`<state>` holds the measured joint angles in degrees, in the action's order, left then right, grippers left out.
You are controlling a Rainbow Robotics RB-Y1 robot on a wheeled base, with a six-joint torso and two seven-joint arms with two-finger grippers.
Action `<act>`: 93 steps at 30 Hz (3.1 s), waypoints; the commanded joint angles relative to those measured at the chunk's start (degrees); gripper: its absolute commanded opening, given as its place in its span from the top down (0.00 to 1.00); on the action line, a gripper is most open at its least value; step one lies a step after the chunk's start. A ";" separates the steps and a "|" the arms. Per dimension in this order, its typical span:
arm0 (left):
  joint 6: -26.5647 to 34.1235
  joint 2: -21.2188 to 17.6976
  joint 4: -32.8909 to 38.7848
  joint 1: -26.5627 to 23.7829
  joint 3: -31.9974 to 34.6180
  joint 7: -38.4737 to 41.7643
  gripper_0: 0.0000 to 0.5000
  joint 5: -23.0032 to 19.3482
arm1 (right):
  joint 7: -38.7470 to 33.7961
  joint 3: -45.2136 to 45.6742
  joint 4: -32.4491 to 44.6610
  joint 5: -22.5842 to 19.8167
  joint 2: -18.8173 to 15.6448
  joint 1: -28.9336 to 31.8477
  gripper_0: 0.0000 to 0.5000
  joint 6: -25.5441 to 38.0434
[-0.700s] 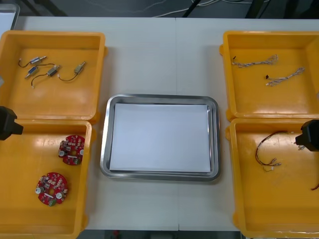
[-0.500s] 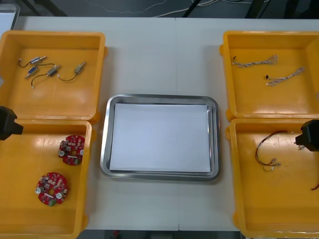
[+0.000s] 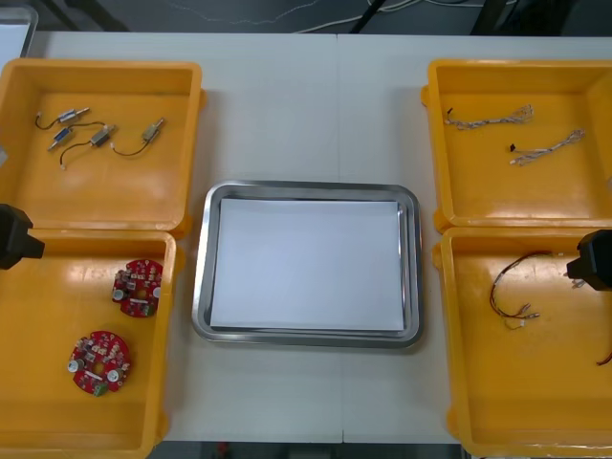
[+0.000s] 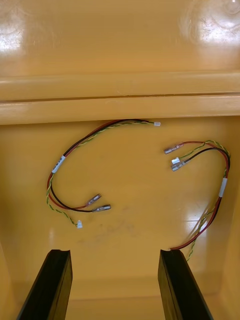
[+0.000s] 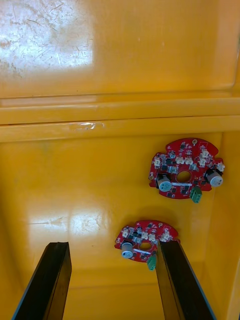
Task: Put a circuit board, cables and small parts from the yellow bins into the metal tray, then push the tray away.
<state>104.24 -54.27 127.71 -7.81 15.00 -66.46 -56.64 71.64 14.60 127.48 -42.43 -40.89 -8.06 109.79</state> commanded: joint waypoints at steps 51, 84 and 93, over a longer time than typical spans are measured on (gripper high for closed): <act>-0.44 -1.98 1.58 1.04 1.52 -1.40 0.00 -0.14 | 2.45 1.75 1.90 0.42 0.55 0.76 0.00 0.21; -0.44 -1.98 1.58 1.04 1.52 -1.40 0.00 -0.14 | 2.45 1.75 1.90 0.42 0.55 0.76 0.00 0.21; 1.75 0.48 0.61 0.16 0.38 -7.02 0.00 -0.67 | 2.45 1.75 1.90 0.42 0.55 0.76 0.00 0.21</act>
<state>104.44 -53.84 127.70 -7.64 14.96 -66.73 -56.67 71.64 14.60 127.48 -42.43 -40.89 -8.05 109.79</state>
